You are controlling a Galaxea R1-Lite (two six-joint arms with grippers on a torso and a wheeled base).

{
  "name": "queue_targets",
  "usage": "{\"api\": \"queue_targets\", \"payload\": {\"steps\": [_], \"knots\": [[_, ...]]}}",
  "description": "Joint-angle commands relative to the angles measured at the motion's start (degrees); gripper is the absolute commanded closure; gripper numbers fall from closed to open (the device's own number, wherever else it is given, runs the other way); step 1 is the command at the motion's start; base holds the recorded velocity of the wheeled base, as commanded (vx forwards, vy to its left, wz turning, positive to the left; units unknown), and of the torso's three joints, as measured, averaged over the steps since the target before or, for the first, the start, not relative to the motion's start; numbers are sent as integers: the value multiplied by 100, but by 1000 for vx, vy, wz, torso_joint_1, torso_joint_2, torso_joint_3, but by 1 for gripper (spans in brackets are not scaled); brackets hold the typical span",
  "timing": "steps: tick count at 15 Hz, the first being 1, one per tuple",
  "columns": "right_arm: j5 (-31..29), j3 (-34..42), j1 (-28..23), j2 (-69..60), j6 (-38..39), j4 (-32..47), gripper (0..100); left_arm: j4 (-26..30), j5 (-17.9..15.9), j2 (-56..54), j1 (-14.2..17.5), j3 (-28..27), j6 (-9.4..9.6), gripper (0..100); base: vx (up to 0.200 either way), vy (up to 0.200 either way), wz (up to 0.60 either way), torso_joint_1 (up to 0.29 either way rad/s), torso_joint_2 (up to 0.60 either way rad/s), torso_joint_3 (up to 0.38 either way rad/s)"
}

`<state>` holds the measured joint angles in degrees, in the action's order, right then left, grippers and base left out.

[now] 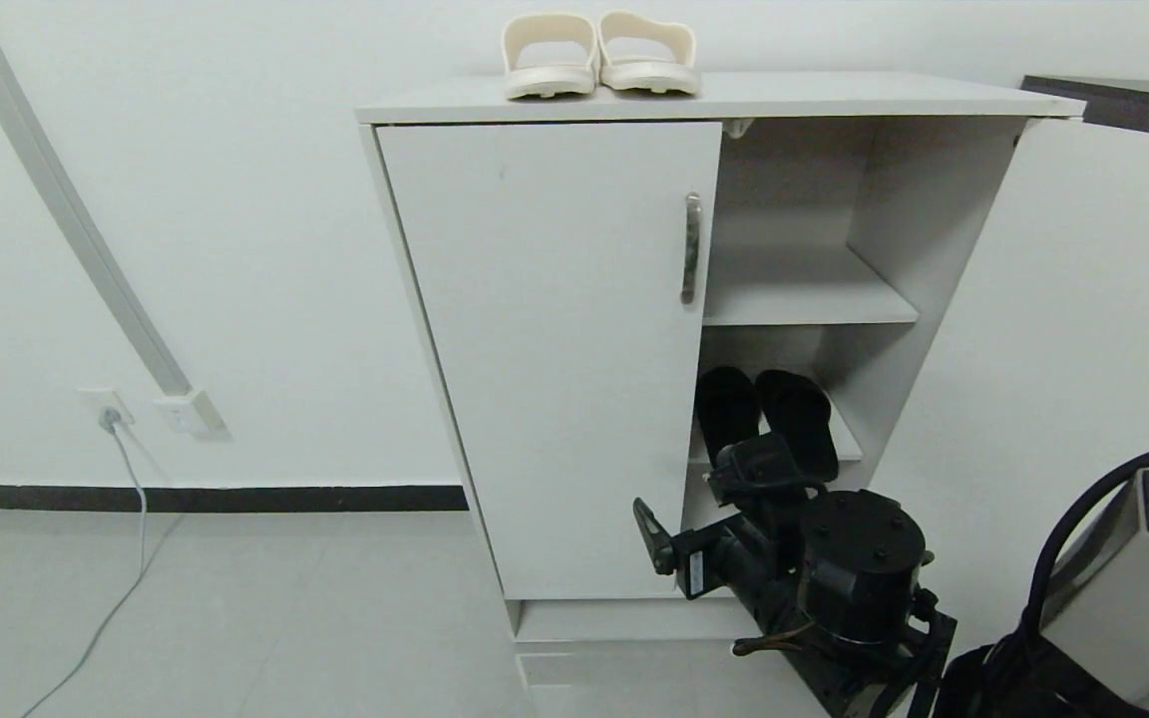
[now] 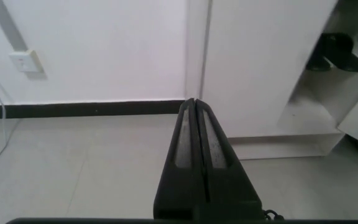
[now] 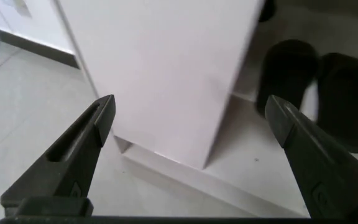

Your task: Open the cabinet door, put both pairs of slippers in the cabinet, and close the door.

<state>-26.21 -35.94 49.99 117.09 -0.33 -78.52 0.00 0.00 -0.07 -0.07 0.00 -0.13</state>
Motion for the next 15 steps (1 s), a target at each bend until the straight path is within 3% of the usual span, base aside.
{"api": "queue_targets", "payload": {"steps": [1,7,11,15], "knots": [[2,8,2,7,-2,-23,0,0,0,7,-1,0,-4,100,0,200,0,2,-2,7],[11,184,-95,51,-2,-322,0,0,9,7,-1,0,-4,100,0,33,0,0,1,0],[81,263,-359,393,-283,-1148,0,0,9,7,-1,0,-4,100,0,0,0,0,0,0],[353,386,-368,393,-345,-1148,0,0,9,7,-1,0,-13,100,0,0,0,0,0,0]]}}
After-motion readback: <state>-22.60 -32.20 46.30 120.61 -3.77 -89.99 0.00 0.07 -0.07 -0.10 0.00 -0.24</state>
